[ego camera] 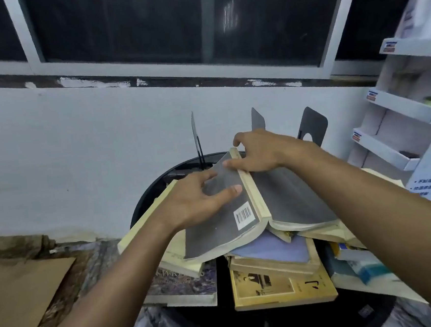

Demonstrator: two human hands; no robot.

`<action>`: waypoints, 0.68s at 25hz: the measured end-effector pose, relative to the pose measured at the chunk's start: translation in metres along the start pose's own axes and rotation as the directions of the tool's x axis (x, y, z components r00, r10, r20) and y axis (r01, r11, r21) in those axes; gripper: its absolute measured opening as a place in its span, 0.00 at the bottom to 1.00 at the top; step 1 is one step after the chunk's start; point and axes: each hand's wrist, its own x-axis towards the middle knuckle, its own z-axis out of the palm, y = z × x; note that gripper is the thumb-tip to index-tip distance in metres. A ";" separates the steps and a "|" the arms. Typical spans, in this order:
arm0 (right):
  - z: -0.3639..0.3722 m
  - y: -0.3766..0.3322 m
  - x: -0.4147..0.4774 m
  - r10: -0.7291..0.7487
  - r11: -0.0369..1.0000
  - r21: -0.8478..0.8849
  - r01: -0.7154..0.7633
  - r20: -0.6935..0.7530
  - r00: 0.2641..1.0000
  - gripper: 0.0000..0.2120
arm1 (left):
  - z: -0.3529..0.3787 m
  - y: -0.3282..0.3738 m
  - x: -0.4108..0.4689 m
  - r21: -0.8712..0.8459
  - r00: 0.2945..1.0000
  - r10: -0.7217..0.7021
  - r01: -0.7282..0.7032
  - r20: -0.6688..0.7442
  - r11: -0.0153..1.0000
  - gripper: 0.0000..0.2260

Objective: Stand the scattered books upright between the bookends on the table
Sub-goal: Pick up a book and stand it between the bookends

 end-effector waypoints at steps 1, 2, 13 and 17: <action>0.001 -0.002 0.007 0.013 1.000 -0.025 -0.013 0.030 0.999 0.28 | 0.000 0.000 0.002 0.001 1.000 -0.014 0.014 0.016 1.000 0.39; 0.001 -0.003 0.012 0.022 0.998 -0.063 -0.019 0.044 0.999 0.28 | 0.000 0.000 0.004 0.008 0.999 -0.034 0.034 0.026 0.999 0.40; 0.009 -0.009 0.029 0.036 0.999 0.022 -0.036 -0.018 0.999 0.16 | 0.019 0.009 0.010 0.044 0.992 -0.072 0.067 0.105 0.997 0.45; -0.007 -0.013 0.014 -0.007 0.995 0.101 0.027 -0.189 0.982 0.11 | 0.019 0.018 0.010 0.020 0.999 0.007 -0.008 0.051 1.000 0.44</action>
